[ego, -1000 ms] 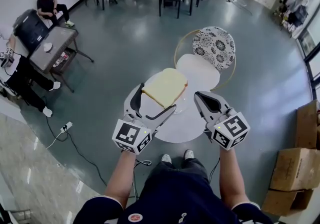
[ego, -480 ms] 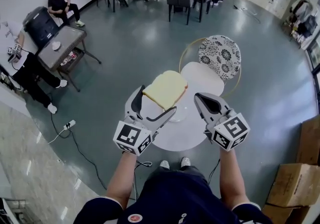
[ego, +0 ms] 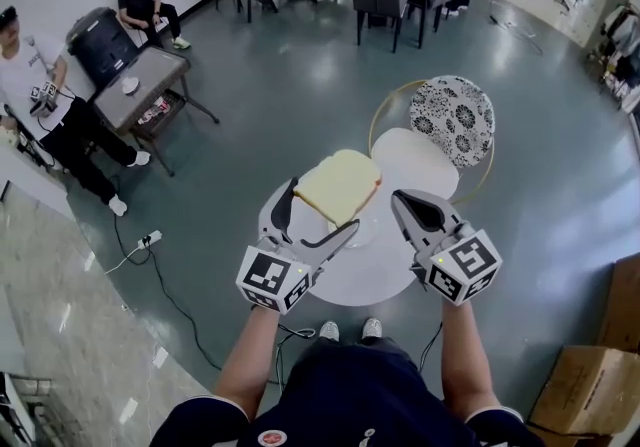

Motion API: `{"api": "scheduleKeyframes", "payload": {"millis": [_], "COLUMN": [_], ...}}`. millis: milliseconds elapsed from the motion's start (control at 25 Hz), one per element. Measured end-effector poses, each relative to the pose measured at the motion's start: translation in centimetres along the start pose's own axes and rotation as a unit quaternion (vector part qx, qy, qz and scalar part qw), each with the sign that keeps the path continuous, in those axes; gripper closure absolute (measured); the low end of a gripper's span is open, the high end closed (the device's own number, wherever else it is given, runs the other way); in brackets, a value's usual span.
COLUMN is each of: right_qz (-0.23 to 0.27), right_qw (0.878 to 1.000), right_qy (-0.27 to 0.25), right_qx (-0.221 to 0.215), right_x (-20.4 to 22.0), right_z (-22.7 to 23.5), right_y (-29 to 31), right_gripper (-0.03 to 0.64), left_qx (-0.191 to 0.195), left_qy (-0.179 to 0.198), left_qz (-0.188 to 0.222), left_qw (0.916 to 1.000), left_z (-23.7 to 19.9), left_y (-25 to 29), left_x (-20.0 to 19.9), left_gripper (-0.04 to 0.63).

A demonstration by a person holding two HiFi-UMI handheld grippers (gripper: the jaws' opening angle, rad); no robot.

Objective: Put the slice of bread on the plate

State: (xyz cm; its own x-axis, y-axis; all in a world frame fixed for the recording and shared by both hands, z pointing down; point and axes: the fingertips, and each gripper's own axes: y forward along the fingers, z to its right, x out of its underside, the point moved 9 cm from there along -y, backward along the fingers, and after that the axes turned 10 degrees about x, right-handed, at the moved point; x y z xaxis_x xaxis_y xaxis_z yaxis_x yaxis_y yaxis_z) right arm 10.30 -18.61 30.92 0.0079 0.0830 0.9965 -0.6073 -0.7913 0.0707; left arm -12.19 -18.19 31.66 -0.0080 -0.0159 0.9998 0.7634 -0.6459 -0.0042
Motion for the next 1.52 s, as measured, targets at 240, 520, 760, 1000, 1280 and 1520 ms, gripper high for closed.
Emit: {"api": "scheduleKeyframes", "payload": {"millis": [240, 520, 760, 1000, 1280, 1520], "right_qz": [-0.013, -0.044, -0.081, -0.116, -0.149, -0.167], "right_qw": [1.000, 0.999, 0.995, 0.992, 0.986, 0.982], "right_qy": [0.011, 0.028, 0.050, 0.057, 0.074, 0.084], "right_qx": [-0.006, -0.004, -0.009, -0.006, 0.004, 0.007], "right_x": [1.2, 3.7, 7.1, 10.6, 14.8, 17.6], "right_z": [1.0, 2.6, 2.6, 3.1, 3.7, 4.2], "right_y": [0.2, 0.6, 1.4, 2.7, 3.2, 3.6], "right_gripper": [0.609, 0.609, 0.609, 0.609, 0.609, 0.609], "left_qx": [-0.013, -0.019, -0.024, -0.020, -0.026, -0.026], "left_qy": [-0.002, -0.015, -0.032, -0.058, -0.086, -0.097], "left_qz": [-0.015, -0.025, -0.049, -0.080, -0.111, -0.136], "left_qw": [0.9998, 0.9994, 0.9980, 0.9949, 0.9898, 0.9856], "left_z": [0.1, 0.3, 0.3, -0.3, -1.0, -1.7], "left_y": [0.6, 1.3, 1.3, 2.0, 2.7, 3.8], "left_x": [1.5, 4.4, 8.8, 14.2, 20.2, 24.5], "left_gripper": [0.061, 0.063, 0.062, 0.063, 0.063, 0.063]}}
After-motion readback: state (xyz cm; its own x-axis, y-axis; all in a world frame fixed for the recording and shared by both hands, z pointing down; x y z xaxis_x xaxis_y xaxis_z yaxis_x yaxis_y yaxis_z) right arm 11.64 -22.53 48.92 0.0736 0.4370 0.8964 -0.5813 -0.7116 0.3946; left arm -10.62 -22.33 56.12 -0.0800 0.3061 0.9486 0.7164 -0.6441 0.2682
